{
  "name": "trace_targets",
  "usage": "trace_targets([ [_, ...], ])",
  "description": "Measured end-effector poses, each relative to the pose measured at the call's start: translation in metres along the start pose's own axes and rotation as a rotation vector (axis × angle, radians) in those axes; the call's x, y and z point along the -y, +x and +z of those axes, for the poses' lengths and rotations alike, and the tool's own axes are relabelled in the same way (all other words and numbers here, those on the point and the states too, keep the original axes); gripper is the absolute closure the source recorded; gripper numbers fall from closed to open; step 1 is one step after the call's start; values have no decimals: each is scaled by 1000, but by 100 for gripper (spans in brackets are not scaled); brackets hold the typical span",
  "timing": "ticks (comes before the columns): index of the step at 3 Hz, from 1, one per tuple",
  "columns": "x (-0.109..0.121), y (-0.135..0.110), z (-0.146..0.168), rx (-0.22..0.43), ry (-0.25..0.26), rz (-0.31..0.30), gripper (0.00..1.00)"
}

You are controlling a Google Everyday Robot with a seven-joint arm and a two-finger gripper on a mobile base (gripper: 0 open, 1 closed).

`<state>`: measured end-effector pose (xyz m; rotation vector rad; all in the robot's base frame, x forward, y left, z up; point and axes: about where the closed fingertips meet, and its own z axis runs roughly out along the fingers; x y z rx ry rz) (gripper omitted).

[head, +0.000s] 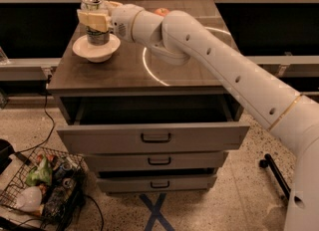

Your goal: Place 7up can into paper bowl

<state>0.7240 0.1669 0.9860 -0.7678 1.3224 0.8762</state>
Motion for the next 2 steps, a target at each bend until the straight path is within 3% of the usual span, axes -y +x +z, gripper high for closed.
trace_targets([
  [1, 0, 0, 0, 0, 0, 0, 100],
  [2, 3, 10, 8, -43, 5, -5, 100],
])
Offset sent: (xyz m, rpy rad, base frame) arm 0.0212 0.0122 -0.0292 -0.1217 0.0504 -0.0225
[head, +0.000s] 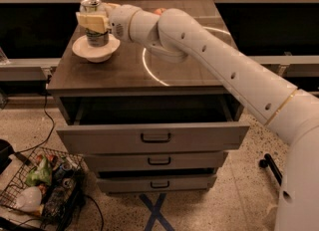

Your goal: Place 7up can into paper bowl

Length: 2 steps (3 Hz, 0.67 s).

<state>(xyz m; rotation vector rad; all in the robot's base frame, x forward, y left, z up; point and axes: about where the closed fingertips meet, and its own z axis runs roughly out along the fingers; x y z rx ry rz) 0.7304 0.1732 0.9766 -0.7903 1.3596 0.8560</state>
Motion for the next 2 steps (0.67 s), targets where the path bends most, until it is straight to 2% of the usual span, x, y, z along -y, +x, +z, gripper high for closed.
trace_targets([
  [2, 22, 26, 25, -54, 34, -19, 100],
])
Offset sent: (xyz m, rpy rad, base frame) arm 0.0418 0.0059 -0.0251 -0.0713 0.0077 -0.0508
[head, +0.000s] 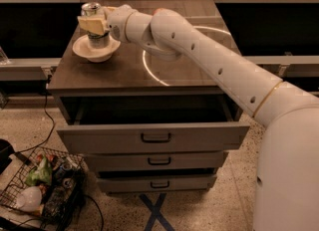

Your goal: Place 7up can into paper bowl

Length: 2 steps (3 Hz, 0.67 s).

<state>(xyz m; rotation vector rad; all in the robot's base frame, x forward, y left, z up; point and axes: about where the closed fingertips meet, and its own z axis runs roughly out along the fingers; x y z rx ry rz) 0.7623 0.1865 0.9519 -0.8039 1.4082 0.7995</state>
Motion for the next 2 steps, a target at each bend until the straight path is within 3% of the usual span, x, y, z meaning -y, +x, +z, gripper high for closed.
trace_targets([
  [2, -11, 21, 16, -4, -19, 33, 100],
])
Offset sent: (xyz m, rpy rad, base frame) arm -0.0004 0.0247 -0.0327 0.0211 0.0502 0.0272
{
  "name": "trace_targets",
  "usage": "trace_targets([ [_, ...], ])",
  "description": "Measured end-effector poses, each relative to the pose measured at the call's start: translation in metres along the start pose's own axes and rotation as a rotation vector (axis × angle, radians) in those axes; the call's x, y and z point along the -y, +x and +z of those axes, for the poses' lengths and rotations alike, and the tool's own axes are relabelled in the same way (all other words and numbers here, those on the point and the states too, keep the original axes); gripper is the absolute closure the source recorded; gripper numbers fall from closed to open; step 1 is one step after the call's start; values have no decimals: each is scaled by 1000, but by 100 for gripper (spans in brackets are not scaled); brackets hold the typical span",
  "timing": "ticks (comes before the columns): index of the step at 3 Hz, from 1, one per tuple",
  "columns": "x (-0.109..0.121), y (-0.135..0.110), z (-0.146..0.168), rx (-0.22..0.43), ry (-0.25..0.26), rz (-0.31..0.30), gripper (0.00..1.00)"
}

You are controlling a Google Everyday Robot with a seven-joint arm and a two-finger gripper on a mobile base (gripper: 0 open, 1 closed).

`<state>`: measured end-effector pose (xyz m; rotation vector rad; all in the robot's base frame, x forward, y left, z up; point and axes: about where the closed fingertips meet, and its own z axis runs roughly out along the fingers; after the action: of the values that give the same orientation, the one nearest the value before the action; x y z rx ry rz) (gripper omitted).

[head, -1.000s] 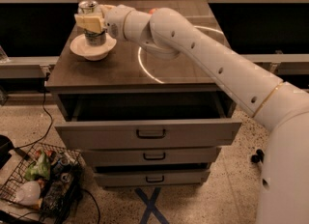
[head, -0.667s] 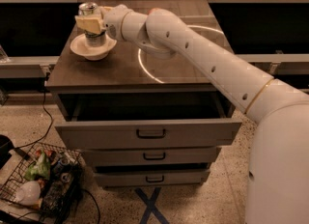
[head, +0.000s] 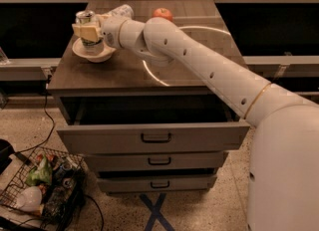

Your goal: Place 7up can into paper bowl

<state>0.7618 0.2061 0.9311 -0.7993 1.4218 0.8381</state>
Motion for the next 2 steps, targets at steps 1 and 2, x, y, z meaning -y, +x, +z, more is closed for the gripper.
trace_targets([
  [1, -3, 0, 2, 0, -5, 0, 74],
  [2, -5, 0, 4, 0, -8, 1, 51],
])
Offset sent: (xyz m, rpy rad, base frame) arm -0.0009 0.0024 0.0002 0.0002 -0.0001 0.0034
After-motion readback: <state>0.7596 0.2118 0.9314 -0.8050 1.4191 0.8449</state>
